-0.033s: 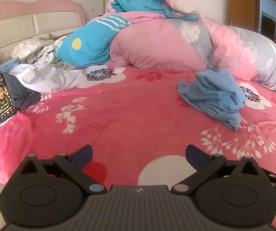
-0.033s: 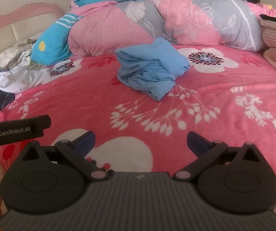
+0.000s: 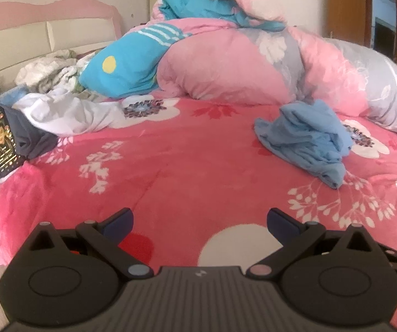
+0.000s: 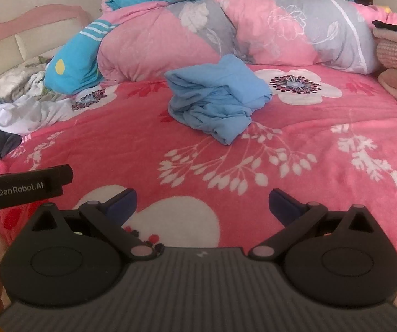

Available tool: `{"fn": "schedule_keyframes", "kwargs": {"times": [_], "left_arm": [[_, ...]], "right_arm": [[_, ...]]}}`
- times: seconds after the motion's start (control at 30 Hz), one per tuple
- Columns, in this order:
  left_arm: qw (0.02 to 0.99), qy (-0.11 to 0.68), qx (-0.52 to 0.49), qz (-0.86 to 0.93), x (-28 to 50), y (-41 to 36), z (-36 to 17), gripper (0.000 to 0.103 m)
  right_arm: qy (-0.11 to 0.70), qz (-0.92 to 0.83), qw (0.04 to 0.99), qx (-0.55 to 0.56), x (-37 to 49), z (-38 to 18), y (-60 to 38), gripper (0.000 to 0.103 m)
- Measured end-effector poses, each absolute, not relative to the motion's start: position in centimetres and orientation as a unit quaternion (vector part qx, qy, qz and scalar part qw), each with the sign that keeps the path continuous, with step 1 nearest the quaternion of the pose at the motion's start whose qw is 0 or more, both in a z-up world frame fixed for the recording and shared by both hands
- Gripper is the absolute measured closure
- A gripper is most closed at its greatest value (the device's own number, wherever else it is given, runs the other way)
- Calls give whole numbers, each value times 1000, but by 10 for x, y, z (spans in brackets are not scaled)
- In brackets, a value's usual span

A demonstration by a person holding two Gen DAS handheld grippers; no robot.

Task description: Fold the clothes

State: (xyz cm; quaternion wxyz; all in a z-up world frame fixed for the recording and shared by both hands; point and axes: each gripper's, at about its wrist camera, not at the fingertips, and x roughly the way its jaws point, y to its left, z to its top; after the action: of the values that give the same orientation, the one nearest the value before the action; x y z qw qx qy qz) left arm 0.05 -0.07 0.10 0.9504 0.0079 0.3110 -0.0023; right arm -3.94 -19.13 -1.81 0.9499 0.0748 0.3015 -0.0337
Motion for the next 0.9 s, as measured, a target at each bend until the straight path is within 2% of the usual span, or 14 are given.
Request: {"fn": "schedule_keyframes", "kwargs": {"times": [0.3,0.6,0.9], "left_arm": [[955,293,28,-23,-2,-6,6,0],[942,333,2,-23,3,6,-1,0],[945,324,2,-34,-3,3,0,0]], "right_arm": [[292,-75,950,88,-42,-20,-184,1],[303,-105,944,72,-42,-14,-175,1],[308,-123,941,68,-46,-13,-173,1]]}}
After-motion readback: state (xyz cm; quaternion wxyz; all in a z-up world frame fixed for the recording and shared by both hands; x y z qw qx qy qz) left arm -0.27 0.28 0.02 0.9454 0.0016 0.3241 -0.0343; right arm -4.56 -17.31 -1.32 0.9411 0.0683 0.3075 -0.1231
